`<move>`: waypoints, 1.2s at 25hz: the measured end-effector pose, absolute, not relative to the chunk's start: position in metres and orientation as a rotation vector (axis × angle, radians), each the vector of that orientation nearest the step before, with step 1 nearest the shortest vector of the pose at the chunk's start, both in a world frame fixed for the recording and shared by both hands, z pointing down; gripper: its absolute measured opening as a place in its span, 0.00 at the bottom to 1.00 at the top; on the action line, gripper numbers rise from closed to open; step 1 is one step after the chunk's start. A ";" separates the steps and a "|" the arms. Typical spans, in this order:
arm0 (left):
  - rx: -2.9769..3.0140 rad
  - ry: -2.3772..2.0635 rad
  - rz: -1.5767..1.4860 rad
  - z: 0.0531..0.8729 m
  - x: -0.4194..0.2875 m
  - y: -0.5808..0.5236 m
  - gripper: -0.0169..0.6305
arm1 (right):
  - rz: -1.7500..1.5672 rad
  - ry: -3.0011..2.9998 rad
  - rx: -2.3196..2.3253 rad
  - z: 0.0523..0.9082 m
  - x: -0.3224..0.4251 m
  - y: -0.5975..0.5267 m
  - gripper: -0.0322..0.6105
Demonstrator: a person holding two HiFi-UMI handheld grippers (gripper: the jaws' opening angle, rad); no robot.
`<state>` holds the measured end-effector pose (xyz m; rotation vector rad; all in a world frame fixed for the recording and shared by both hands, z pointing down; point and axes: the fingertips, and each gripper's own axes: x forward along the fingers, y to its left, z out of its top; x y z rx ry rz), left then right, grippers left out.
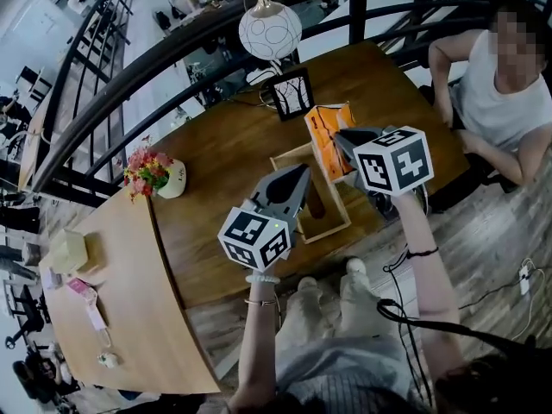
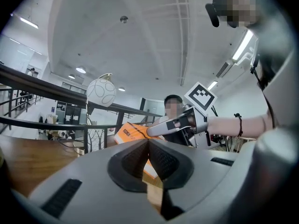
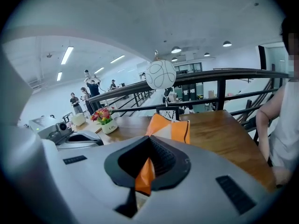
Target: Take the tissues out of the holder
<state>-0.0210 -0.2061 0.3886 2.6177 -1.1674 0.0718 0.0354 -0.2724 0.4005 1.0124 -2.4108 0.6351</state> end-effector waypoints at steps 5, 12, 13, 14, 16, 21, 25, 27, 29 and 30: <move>2.582 -1.223 0.041 0.387 0.005 -0.218 0.04 | 0.640 -2.404 0.959 0.410 0.055 -0.296 0.07; 2.529 -1.314 0.039 0.393 0.029 -0.228 0.04 | 0.606 -2.388 0.863 0.431 0.067 -0.320 0.07; 2.522 -1.325 0.038 0.394 0.032 -0.229 0.04 | 0.603 -2.384 0.855 0.435 0.069 -0.323 0.07; 2.515 -1.333 0.035 0.395 0.034 -0.230 0.04 | 0.600 -2.378 0.850 0.439 0.070 -0.325 0.07; 2.504 -1.338 0.026 0.397 0.041 -0.231 0.04 | 0.596 -2.365 0.842 0.448 0.074 -0.331 0.07; 2.483 -1.309 0.001 0.404 0.056 -0.235 0.04 | 0.610 -2.316 0.870 0.470 0.084 -0.344 0.07; 2.477 -1.302 0.011 0.411 0.057 -0.246 0.04 | 0.629 -2.285 0.897 0.485 0.085 -0.352 0.07; 2.467 -1.306 0.004 0.413 0.057 -0.252 0.04 | 0.626 -2.265 0.901 0.491 0.086 -0.353 0.07; 2.461 -1.302 0.003 0.415 0.056 -0.258 0.04 | 0.629 -2.254 0.906 0.497 0.086 -0.355 0.07; 2.462 -1.297 0.008 0.416 0.056 -0.261 0.04 | 0.632 -2.251 0.909 0.499 0.087 -0.356 0.07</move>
